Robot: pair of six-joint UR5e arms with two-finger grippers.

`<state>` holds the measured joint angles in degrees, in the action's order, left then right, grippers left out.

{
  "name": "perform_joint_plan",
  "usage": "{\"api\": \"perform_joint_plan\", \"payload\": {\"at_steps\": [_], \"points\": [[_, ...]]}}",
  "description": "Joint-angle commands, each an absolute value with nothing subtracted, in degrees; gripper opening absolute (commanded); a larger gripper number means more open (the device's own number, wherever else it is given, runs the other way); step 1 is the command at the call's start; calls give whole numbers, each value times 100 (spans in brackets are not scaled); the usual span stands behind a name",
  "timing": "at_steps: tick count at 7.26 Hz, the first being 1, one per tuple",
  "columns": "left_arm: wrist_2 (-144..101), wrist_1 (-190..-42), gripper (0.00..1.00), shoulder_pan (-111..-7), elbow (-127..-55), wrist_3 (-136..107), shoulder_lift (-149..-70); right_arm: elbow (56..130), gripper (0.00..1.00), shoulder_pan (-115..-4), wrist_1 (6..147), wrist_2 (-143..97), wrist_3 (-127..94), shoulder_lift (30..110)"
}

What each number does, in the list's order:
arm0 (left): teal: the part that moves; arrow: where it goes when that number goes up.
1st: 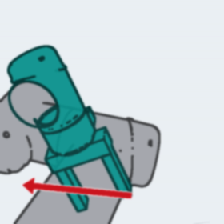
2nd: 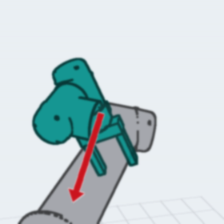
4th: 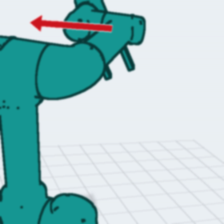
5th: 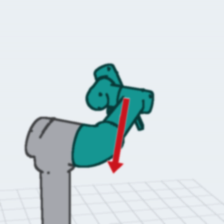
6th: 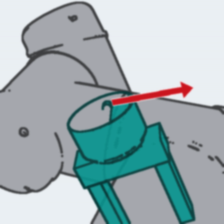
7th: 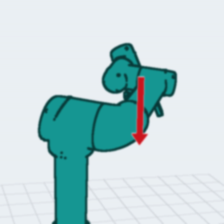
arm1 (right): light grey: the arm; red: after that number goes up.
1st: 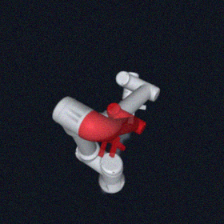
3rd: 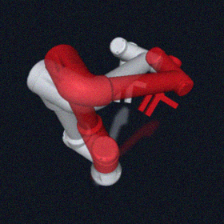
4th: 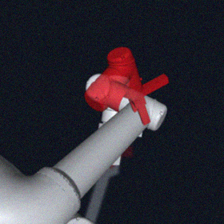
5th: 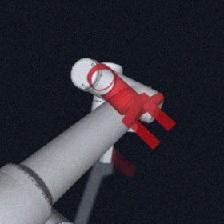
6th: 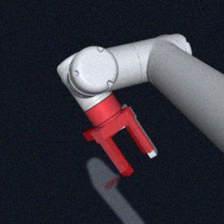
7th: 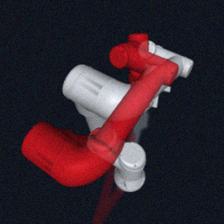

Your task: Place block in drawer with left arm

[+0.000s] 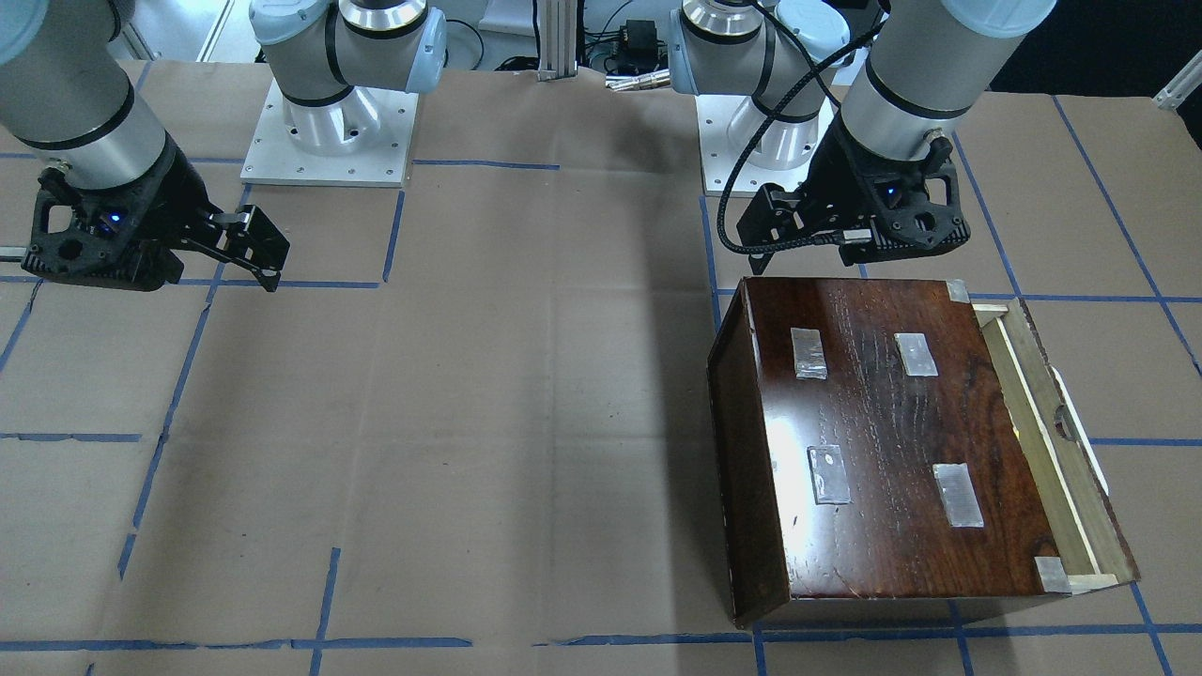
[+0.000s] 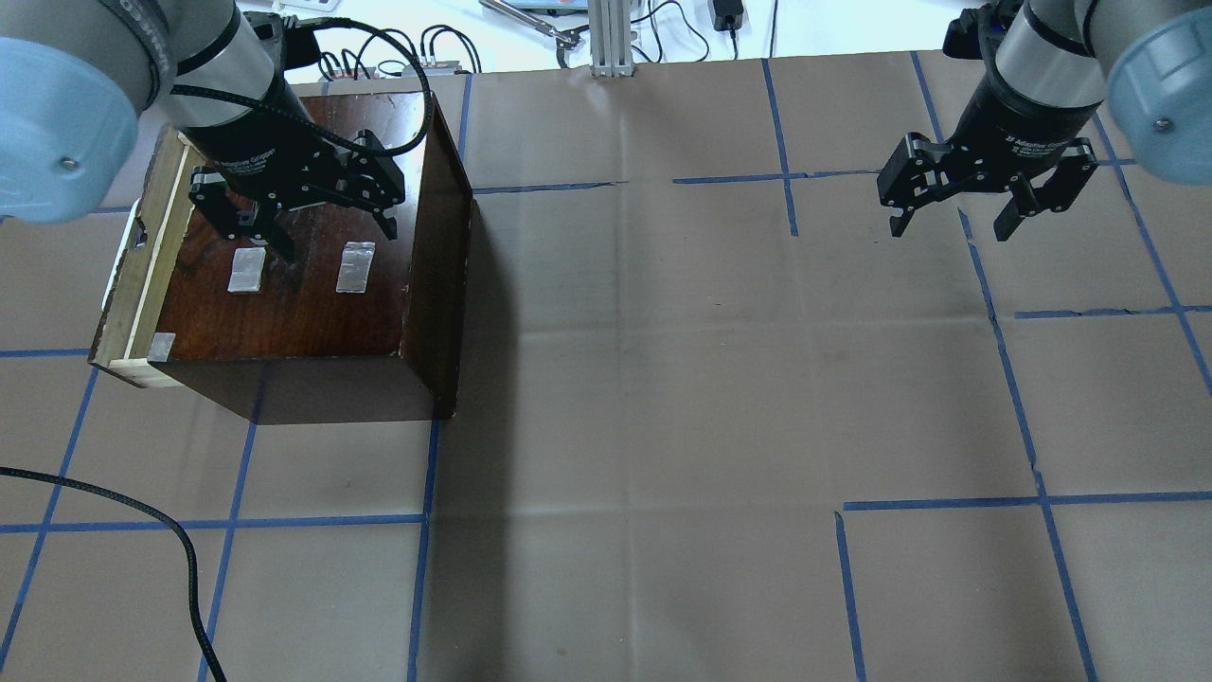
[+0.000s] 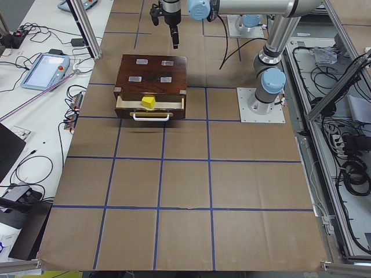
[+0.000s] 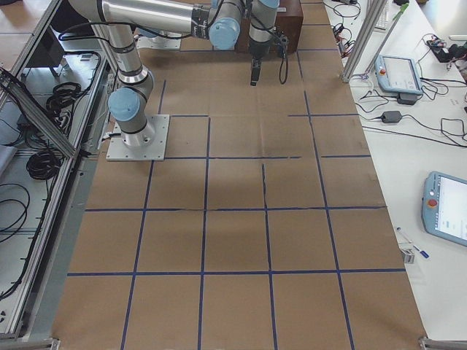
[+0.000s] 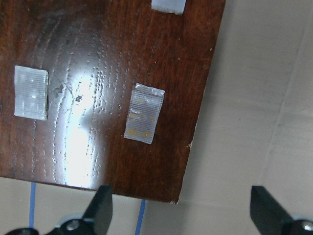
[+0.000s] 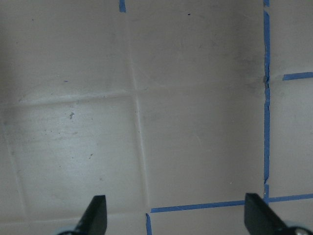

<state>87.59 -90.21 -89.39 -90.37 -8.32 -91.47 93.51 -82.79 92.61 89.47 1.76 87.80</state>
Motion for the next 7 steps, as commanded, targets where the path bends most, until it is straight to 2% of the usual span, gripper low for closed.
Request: {"api": "perform_joint_plan", "payload": {"at_steps": [1,7], "points": [[8754,-9018,99,-8956,-9105,-660,-9036,9343,100,-8279,9255,8947,176,8780],[8780,-8974,99,-8956,-9264,-483,-8956,9352,100,-8279,9264,8947,176,8780]]}}
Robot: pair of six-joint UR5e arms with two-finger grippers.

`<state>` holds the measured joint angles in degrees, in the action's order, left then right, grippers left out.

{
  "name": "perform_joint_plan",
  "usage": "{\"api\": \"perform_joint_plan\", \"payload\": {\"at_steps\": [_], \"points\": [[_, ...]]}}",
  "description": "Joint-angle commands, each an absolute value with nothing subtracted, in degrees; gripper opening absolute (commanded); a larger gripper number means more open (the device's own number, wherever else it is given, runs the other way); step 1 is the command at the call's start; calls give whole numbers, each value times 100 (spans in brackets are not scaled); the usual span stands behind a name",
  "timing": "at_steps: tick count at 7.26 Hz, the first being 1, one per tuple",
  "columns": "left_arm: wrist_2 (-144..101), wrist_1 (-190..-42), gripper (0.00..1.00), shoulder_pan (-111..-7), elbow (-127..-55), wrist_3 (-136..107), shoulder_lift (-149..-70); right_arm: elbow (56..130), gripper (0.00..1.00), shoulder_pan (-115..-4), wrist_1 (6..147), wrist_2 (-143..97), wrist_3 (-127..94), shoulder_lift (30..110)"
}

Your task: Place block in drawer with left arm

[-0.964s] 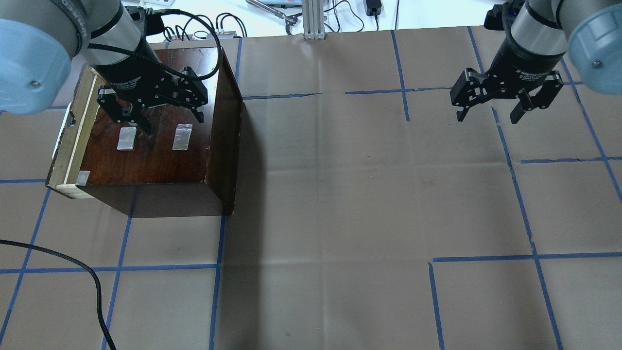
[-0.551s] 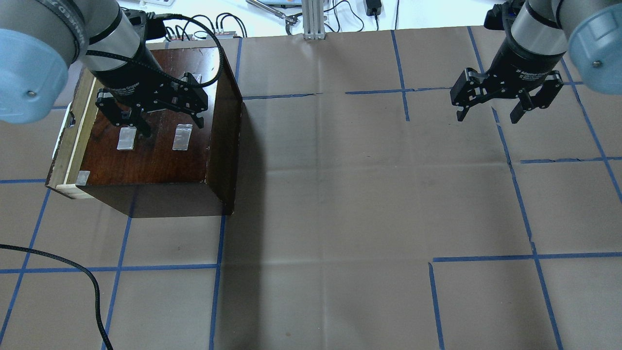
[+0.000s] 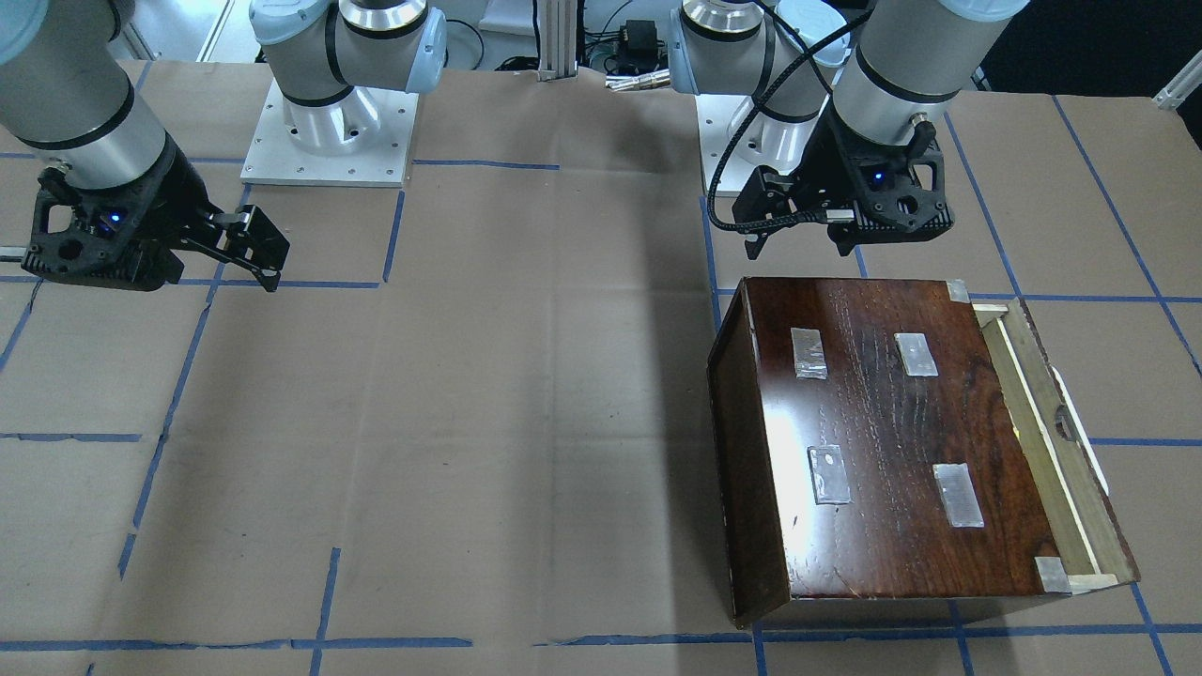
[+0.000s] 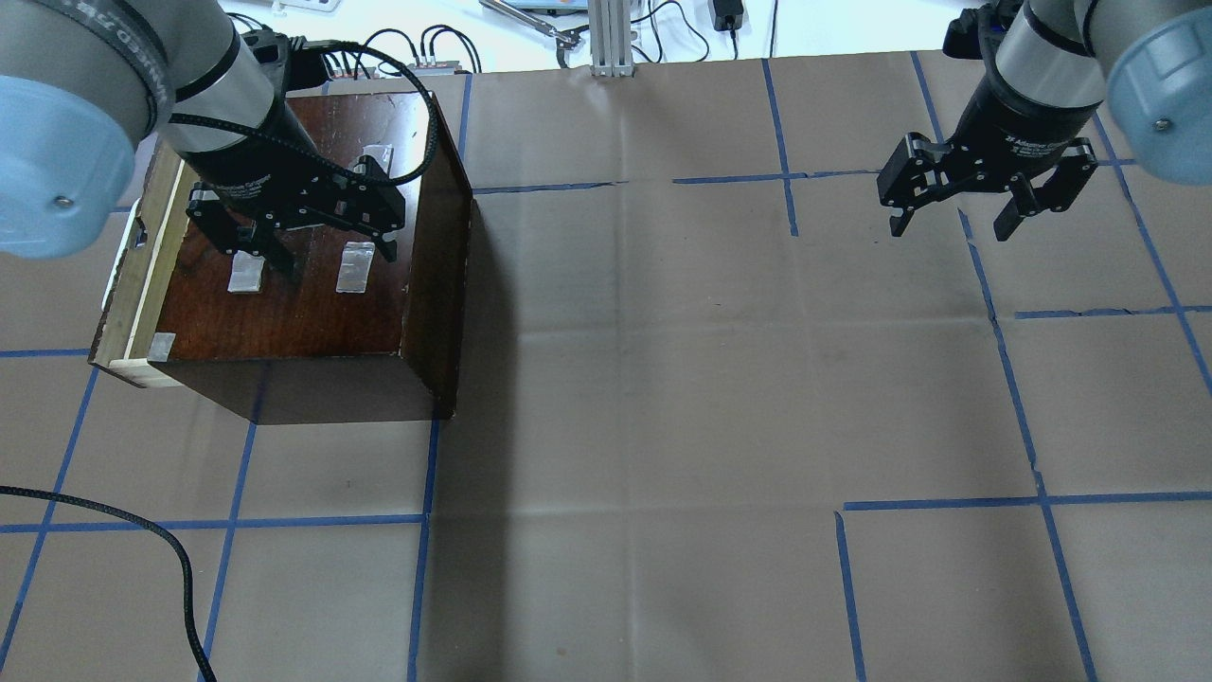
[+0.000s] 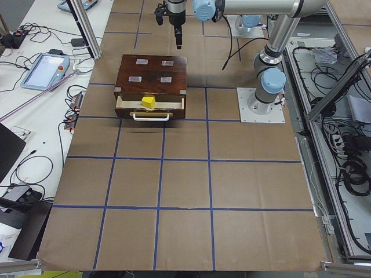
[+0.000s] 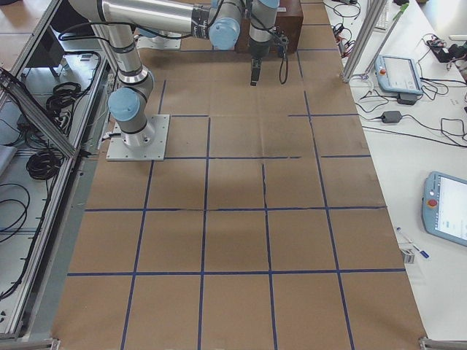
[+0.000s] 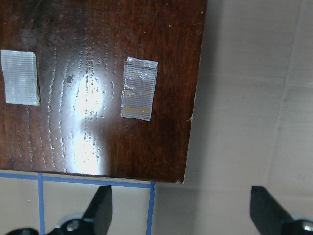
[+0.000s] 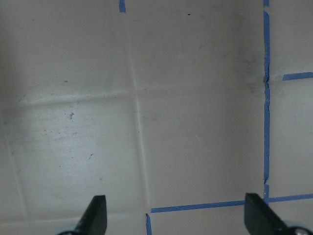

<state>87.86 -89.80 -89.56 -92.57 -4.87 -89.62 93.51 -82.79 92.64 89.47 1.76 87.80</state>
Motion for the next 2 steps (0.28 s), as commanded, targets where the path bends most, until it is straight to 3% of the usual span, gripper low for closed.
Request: {"api": "perform_joint_plan", "payload": {"at_steps": [1,2], "points": [[8780,-8974,99,-8956,-9264,-483,-8956,9352,100,-8279,9255,8947,176,8780],[8780,-8982,99,-8956,-9264,-483,-8947,9343,100,-8279,9264,8947,176,8780]]}}
